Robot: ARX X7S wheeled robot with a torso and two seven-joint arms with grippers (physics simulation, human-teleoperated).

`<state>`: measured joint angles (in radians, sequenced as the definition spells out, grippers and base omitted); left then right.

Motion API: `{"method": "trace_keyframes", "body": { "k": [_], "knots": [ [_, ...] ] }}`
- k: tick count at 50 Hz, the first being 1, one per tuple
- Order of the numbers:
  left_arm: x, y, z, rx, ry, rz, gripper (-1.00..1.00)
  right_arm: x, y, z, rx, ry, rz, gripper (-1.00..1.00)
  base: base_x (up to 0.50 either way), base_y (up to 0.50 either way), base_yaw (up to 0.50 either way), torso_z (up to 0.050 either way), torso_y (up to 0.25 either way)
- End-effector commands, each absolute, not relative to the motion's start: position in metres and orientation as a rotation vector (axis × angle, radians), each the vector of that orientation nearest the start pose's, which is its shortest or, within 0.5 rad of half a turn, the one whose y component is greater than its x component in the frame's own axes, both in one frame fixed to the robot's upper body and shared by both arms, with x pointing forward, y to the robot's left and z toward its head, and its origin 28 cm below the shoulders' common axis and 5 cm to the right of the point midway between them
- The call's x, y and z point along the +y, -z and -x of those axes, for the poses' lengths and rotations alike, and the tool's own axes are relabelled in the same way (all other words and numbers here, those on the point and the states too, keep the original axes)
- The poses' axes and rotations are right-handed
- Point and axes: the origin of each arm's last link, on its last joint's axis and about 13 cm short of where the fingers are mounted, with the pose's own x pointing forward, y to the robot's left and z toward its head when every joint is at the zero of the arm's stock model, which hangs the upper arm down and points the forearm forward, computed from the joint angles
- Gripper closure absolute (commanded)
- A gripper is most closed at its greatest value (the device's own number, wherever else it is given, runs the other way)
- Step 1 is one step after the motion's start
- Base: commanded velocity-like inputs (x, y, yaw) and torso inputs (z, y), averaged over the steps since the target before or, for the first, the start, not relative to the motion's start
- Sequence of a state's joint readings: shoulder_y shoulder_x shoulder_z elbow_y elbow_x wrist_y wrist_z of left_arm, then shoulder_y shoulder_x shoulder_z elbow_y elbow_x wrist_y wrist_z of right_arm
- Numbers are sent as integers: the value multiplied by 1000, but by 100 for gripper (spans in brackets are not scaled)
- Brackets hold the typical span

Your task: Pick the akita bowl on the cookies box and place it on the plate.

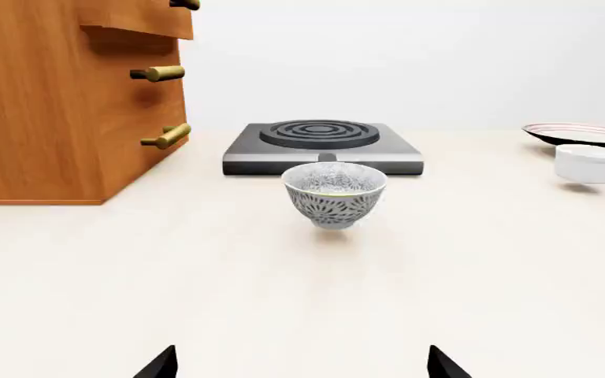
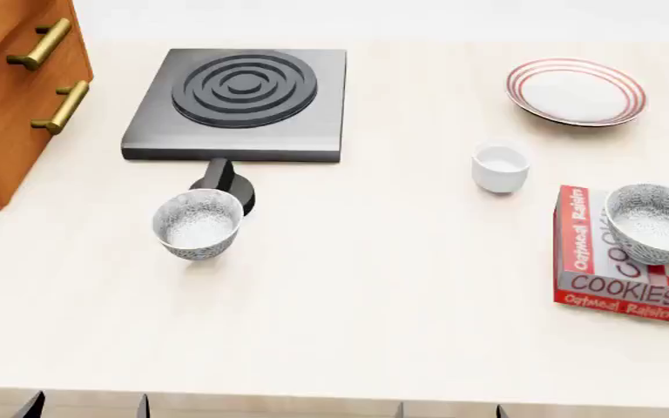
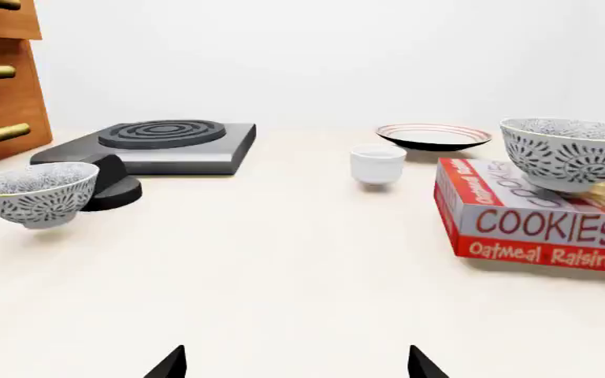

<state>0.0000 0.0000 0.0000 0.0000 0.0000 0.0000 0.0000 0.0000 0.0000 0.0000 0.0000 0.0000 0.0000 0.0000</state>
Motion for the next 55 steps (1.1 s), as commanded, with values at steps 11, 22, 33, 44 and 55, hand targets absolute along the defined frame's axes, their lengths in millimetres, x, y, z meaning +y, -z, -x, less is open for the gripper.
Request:
{"method": "trace_keyframes", "body": {
  "k": [11, 22, 33, 44, 55],
  "knots": [
    [206, -12, -211, 14, -5, 14, -100, -93, -16, -208, -45, -48, 41, -100, 0, 0, 0, 0, 0],
    [210, -20, -212, -19, -15, 41, -100, -95, -26, -206, -129, -3, 28, -100, 25, 0, 0, 0, 0],
    [217, -95, -205, -247, 10, 74, -100, -102, -104, -196, -315, 60, 16, -100, 491, 0, 0, 0, 0],
    [220, -128, -195, -287, 18, 123, -100, -110, -138, -178, -448, 68, 40, -100, 500, 0, 0, 0, 0],
    [222, -124, -198, -273, 1, 120, -100, -112, -141, -175, -475, 79, 42, -100, 500, 0, 0, 0, 0]
  ]
}}
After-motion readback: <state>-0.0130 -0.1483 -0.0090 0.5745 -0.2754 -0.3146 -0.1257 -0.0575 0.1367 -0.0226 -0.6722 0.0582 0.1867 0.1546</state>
